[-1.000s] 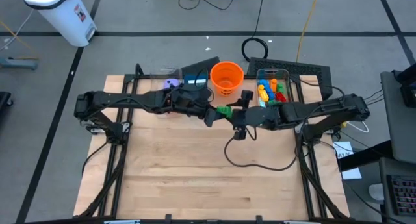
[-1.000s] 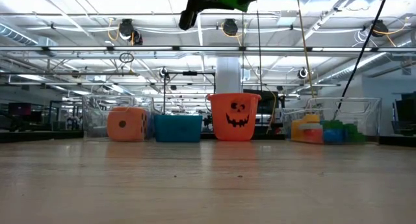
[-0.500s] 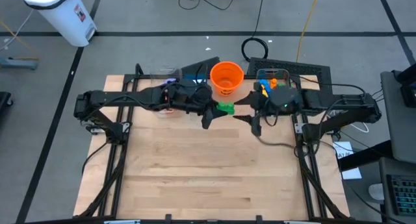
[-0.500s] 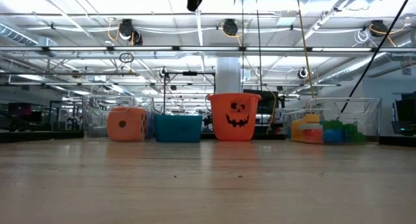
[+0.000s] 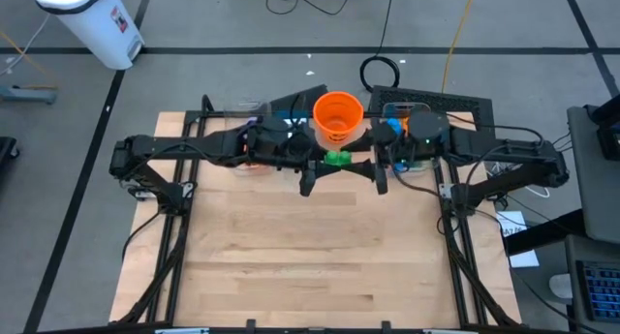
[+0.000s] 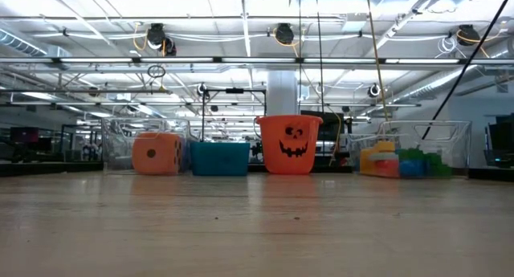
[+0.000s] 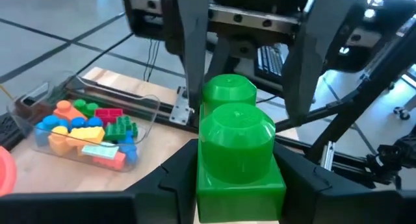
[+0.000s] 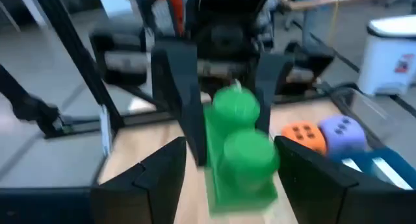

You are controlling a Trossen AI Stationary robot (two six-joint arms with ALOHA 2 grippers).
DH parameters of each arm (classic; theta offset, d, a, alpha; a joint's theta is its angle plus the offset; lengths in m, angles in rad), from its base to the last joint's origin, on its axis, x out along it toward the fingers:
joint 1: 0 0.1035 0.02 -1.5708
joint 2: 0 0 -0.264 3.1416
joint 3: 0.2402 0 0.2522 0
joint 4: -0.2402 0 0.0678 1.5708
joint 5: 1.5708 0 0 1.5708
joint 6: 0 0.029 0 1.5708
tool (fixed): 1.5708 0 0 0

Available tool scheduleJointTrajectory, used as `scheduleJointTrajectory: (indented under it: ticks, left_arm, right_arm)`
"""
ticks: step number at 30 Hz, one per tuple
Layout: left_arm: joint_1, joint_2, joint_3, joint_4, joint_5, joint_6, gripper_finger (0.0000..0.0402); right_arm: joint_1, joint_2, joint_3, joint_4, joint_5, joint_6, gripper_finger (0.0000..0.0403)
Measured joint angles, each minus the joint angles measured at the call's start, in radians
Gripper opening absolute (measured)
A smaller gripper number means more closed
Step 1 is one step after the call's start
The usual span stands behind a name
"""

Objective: Pick & Place Toys
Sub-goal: Put the green game piece into the right transparent bin

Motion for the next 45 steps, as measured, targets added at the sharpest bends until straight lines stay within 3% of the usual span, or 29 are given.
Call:
scheduleJointTrajectory:
  ticks: [11, 19, 45]
  left_arm:
    - [-0.029, 0.001, 0.000, -0.005, -0.027, 0.030, 0.0153]
    - [-0.037, 0.001, -0.001, 0.000, -0.030, 0.034, 0.0159]
    - [-0.016, 0.003, -0.002, 0.003, 0.002, -0.005, 0.0169]
  right_arm:
    - [-0.064, -0.002, -0.191, 0.337, -0.222, 0.217, 0.0190]
    - [-0.069, -0.017, -0.330, 0.608, -0.249, 0.331, 0.0152]
    - [-0.068, -0.042, -0.363, 0.611, -0.199, 0.289, 0.0134]
